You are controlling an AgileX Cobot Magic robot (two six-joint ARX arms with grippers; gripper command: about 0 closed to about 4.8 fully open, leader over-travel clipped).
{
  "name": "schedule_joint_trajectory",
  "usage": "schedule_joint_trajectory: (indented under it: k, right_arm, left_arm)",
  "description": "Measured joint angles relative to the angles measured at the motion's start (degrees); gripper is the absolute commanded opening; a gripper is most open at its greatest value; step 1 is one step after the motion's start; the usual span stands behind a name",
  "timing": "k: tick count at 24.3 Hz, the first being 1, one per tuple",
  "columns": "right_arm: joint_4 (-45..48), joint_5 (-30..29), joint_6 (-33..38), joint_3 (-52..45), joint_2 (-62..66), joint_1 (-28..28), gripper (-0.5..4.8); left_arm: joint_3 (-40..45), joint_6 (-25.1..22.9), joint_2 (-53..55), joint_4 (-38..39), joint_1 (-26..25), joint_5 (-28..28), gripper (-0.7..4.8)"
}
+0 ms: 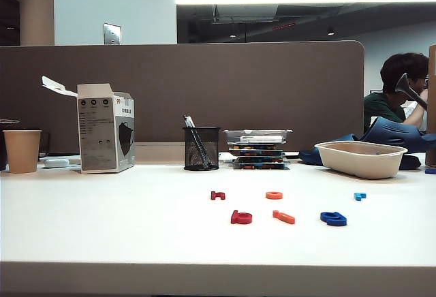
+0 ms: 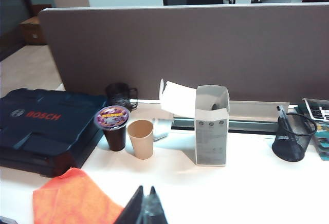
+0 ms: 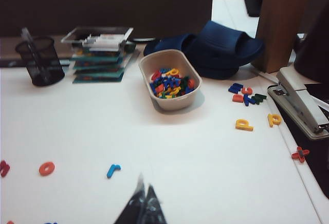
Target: Select the appropriate letters from the row of letter magnets placed on the table to arrange into the word "big".
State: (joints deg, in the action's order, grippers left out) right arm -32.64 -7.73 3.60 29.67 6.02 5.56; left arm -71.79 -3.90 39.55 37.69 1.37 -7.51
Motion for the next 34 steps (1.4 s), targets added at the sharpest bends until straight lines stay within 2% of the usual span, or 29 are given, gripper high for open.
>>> schedule_joint_trajectory:
  k: [10, 15, 18, 20, 25, 27, 29, 34]
  right_arm:
    - [9.9, 0.0, 4.5, -9.7, -5.6, -0.2, -0.07]
    - [12.7, 0.0, 4.7, -14.5, -5.6, -0.2, -0.07]
    - [15.9, -0.1, 4.7, -17.9, -5.6, -0.2, -0.07]
    - [16.8, 0.0, 4.7, -19.8, -5.6, -0.2, -0.07]
    - [20.6, 0.0, 4.2, -24.1, -5.6, -0.2, -0.07]
    - [22.0, 0.0, 4.1, -25.6, -5.6, -0.2, -0.07]
    - [25.4, 0.0, 3.9, -27.5, -5.6, -0.2, -0.07]
    - [26.9, 0.0, 3.4, -29.1, -5.6, -0.2, -0.07]
  left_arm:
    - [18.4, 3.6, -30.7, 3.3, 0.2, 2.4, -0.05]
    - [23.8, 3.9, -39.0, 2.4, 1.1, 3.8, -0.06]
    - [28.5, 3.5, -39.3, 0.1, 2.2, 5.2, -0.06]
    - [33.4, 3.5, -39.4, -4.4, 2.5, 6.1, -0.05]
    - [45.9, 3.2, -39.4, -23.5, 2.5, 6.5, -0.05]
    - [51.0, 3.1, -39.3, -28.9, 2.5, 6.5, -0.06]
    - [59.1, 3.1, -39.4, -38.0, 2.5, 6.5, -0.06]
    - [65.3, 3.1, -39.4, -42.7, 2.5, 6.5, -0.05]
